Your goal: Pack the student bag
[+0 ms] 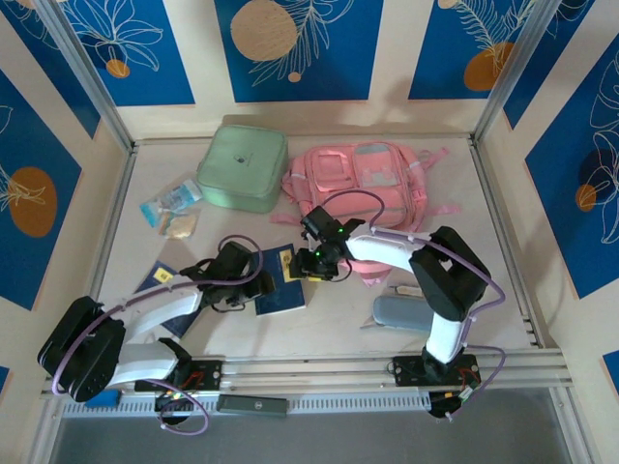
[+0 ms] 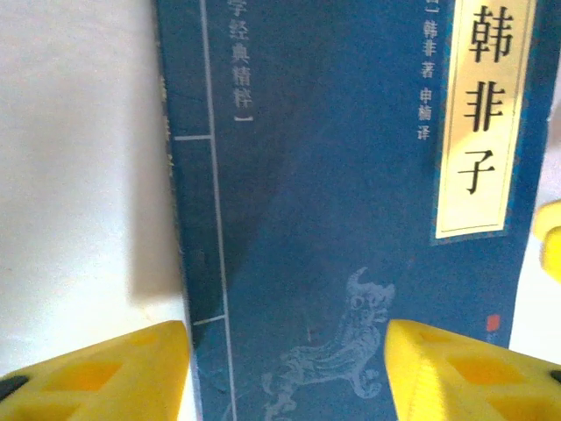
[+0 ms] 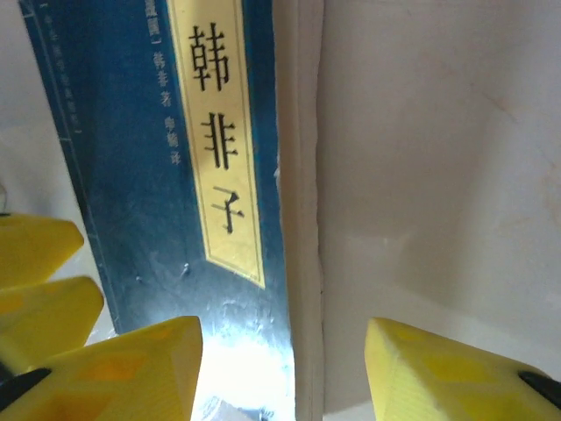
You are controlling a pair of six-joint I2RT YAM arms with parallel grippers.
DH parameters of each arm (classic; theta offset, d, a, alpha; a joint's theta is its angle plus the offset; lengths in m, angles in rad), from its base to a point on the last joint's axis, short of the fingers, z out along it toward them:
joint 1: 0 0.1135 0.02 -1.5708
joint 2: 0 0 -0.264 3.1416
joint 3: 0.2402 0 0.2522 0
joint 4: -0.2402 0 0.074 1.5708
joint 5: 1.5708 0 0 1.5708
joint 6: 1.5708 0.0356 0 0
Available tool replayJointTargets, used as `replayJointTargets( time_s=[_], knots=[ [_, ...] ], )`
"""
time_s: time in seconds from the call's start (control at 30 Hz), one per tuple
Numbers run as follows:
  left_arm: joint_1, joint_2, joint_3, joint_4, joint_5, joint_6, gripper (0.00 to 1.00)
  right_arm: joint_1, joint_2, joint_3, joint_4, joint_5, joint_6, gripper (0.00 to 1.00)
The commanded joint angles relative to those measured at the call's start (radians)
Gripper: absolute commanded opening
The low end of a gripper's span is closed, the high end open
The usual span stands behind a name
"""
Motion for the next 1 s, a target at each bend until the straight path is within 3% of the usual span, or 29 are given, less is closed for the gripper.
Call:
replayJointTargets(
  time_s=[0.0, 0.4, 0.97],
  knots=[
    [0.006, -0.014, -0.013, 0.029, 0.027, 0.006, 0.59, 0.009, 0.031, 0.006, 0.032, -0.024, 0.000, 0.49],
    [0.006, 0.046, -0.011, 0.025, 0.019, 0.027, 0.55, 0.055, 0.064, 0.026, 0.045, -0.042, 0.005, 0.48],
    [0.000, 0.060, -0.010, -0.018, -0.025, 0.043, 0.52, 0.069, -0.034, 0.084, -0.062, 0.000, -0.023, 0.40]
  ],
)
